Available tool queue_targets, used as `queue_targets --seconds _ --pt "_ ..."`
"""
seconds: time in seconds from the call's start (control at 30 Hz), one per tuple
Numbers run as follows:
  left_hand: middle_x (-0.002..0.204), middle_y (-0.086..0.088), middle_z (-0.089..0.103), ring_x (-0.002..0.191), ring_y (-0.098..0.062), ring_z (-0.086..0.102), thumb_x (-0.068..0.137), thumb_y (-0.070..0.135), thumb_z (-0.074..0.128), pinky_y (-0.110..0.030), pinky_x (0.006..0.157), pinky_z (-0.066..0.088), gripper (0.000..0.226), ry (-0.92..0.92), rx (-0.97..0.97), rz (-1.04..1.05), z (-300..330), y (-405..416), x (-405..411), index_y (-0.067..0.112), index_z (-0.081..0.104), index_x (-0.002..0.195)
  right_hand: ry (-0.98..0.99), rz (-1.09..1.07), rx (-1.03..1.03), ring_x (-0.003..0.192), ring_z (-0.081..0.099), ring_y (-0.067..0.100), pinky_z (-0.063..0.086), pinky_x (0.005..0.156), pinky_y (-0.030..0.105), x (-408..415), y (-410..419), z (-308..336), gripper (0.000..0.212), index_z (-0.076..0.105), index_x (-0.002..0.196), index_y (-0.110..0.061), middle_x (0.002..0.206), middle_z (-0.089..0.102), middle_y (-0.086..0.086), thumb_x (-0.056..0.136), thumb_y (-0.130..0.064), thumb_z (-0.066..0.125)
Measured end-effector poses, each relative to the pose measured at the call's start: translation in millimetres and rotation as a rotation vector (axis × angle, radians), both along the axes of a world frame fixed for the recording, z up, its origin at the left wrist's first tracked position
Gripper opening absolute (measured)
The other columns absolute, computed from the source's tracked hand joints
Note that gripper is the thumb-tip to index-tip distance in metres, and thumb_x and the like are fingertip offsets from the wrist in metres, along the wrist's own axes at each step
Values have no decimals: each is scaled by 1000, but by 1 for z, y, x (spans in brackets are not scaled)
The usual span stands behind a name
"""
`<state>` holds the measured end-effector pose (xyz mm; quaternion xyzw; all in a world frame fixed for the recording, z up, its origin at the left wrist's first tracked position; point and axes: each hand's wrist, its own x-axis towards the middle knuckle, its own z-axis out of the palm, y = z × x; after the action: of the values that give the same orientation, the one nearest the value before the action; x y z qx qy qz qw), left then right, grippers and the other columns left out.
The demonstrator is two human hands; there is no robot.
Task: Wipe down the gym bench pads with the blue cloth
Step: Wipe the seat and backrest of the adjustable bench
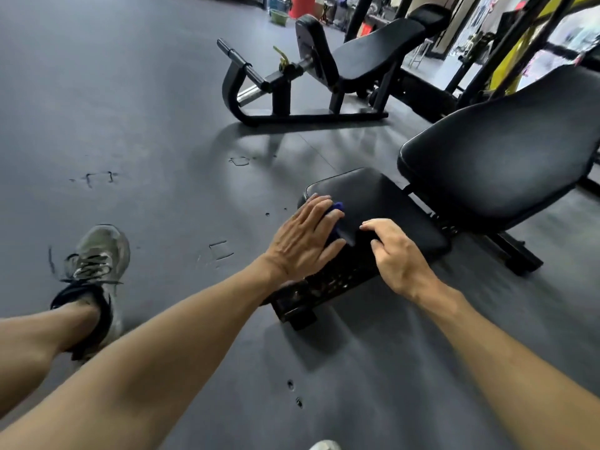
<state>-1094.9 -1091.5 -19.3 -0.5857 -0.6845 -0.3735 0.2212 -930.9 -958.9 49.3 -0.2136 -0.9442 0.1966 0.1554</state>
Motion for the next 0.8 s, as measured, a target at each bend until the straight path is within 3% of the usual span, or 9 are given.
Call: queue_targets --seconds 0.1,0.2,0.3,0.37,0.5,0.7,0.8 --pt "140 -26 52 144 -41 38 101 37 49 -56 121 26 52 -59 59 -71 -6 6 18 -5 60 129 79 -25 55 110 53 11 39 98 18 -10 -2 -2 29 62 115 -17 115 57 -6 96 -8 43" --pt "144 -27 52 147 -41 37 103 37 44 -56 123 24 54 60 58 -203 -16 11 33 -6 61 132 153 -95 60 105 54 13 38 93 14 -16 -10 -9 27 62 109 -19 109 56 -9 96 -15 39" --pt "140 -28 56 143 -42 43 104 35 41 -56 121 29 53 158 72 -255 -13 13 1 -5 61 133 181 -152 60 109 55 14 40 97 18 -17 -17 -12 29 63 112 -18 113 58 -7 96 -14 40" --pt "135 -26 58 139 -42 46 104 34 40 -56 119 31 51 80 89 -213 -7 14 -23 -5 62 129 172 -191 91 112 54 12 37 102 17 -17 -21 -14 30 64 115 -14 116 57 -6 96 -11 42" --pt "135 -24 57 140 -41 44 102 38 37 -56 121 26 54 -66 78 -179 -1 13 -25 -5 62 124 180 -311 103 111 52 10 27 98 2 -26 -38 -15 27 65 115 -10 115 55 -7 97 -6 46" --pt "138 -27 56 143 -41 42 104 36 40 -55 121 28 55 130 57 -368 -4 15 -42 -6 60 132 151 -492 84 120 55 19 29 105 9 -37 -60 -14 38 67 120 -7 125 62 4 95 -11 40" --pt "137 -25 56 141 -40 43 104 37 39 -54 121 28 53 -45 72 -276 -7 21 -67 -5 59 131 93 -561 87 127 50 17 23 105 5 -43 -69 -13 34 65 126 -8 132 60 3 97 0 47"
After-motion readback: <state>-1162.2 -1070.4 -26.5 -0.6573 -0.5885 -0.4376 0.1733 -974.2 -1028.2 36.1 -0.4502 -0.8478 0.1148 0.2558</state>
